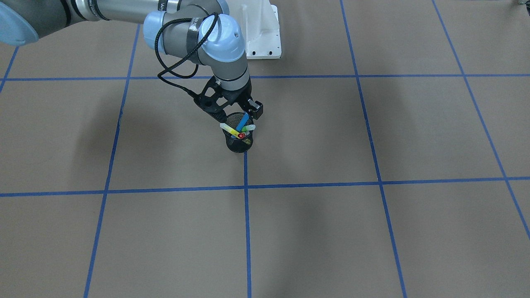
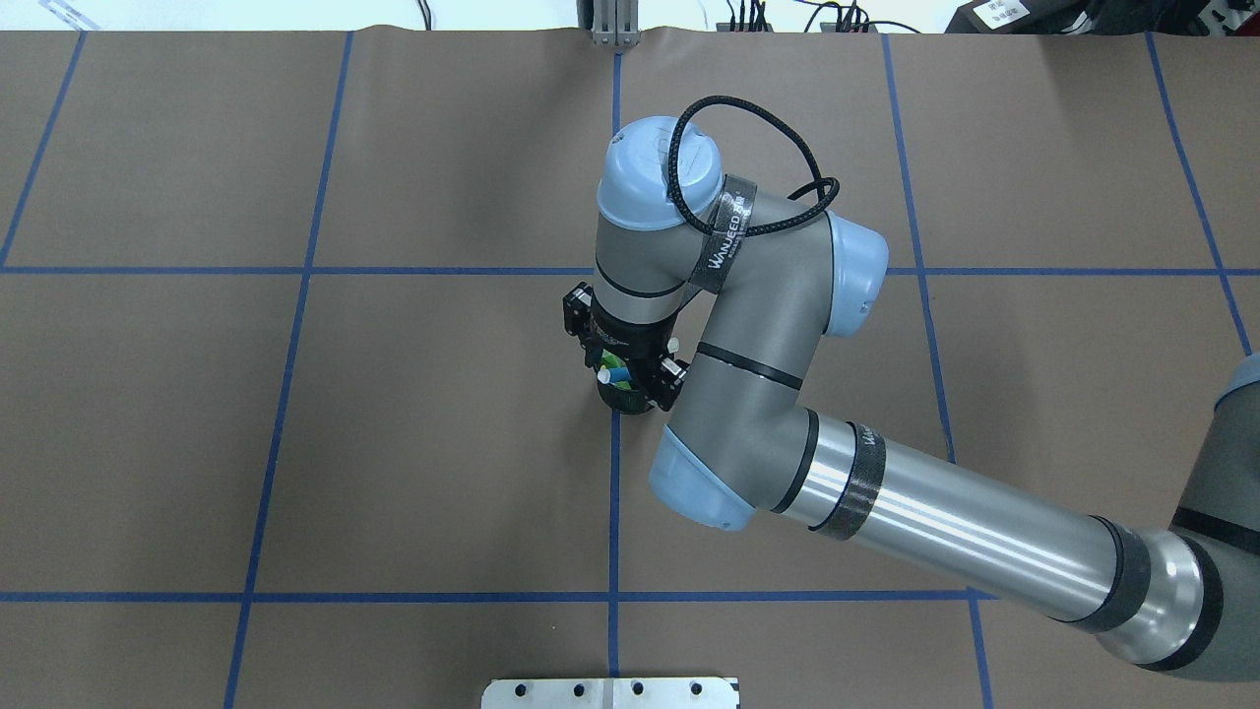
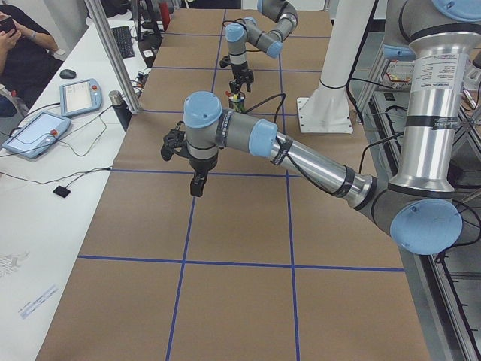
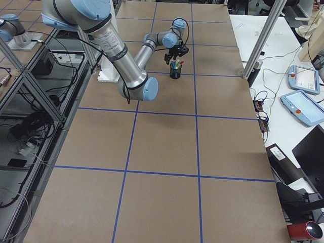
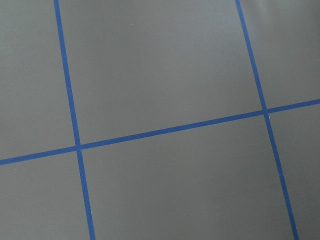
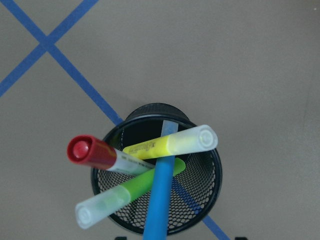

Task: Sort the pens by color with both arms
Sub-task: 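Lower the right gripper onto the blue marker in the cup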

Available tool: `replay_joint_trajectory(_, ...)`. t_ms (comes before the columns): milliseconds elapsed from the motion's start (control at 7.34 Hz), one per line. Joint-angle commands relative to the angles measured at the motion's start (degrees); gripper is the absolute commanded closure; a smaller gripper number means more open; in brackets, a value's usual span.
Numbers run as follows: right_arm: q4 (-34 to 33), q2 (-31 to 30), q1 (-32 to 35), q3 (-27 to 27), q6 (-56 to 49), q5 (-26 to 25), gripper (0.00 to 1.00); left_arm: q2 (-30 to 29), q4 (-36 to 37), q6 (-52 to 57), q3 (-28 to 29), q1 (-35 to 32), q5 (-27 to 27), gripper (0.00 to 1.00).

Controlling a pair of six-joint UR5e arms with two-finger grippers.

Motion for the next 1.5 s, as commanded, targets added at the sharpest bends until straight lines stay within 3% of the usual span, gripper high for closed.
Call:
replay_joint_trajectory(0, 6.1, 0.0, -0.2, -2.8, 2.8, -0.2, 0.26, 0.0, 0.0, 0.0, 0.1, 0.0, 0.0, 0.00)
replay_joint_trajectory(1363, 5.9, -0.5, 0.0, -1.3, 2.8, 0.5, 0.40, -0.2, 0.0, 0.0, 0.0, 0.0, 0.0, 0.00)
